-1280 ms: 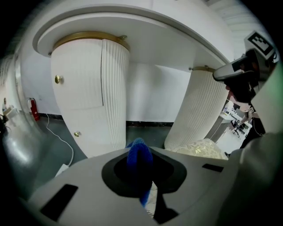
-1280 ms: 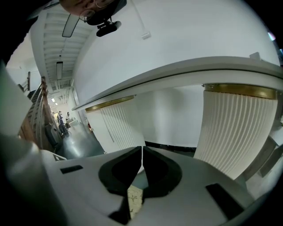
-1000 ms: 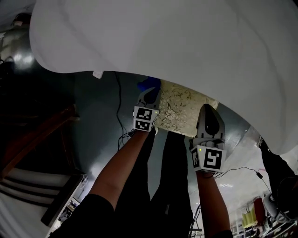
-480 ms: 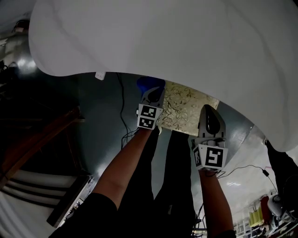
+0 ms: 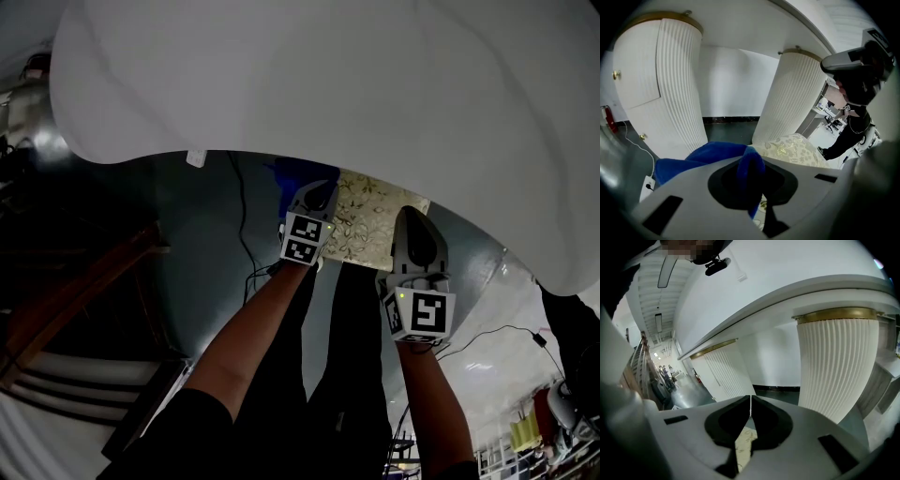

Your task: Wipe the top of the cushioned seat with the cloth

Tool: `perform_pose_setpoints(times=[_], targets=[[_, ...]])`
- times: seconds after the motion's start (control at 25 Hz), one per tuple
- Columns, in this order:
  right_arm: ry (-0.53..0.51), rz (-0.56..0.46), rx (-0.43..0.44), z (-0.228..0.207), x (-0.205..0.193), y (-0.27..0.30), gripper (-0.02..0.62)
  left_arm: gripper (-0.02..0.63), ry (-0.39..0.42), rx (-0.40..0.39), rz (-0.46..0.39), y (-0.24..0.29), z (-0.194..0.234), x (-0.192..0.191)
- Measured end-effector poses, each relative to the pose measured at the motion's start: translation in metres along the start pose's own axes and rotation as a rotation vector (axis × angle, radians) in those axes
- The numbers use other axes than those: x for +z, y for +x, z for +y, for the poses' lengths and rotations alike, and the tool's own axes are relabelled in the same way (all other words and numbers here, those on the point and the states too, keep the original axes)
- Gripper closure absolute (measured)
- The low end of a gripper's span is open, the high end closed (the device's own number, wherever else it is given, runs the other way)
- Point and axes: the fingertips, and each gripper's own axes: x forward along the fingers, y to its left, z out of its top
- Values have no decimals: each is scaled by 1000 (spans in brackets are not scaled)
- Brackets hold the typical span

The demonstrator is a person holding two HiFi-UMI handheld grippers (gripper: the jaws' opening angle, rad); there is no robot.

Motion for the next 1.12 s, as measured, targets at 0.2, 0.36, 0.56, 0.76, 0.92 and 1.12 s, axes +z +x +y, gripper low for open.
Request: perform_pose_setpoints(times=[0.2, 0.36, 0.56, 0.76, 0.92, 1.12], targets=[[34, 3, 16, 2, -2, -5, 557, 569, 20, -37, 9, 7, -20, 1], [59, -4, -7, -6, -6, -11, 557, 569, 19, -70, 13, 14, -40, 5], [79, 0, -45, -20, -14, -23, 557, 569, 4, -92, 14, 18, -64, 8], [75, -4, -101, -43, -16, -37, 557, 569, 24, -99, 17, 22, -74, 8], [111, 0, -144, -66, -28, -45, 557, 569, 50, -109, 27, 29, -91, 5], [140, -5, -186, -83, -33, -51, 557, 569, 46, -131, 30, 40, -105, 7]])
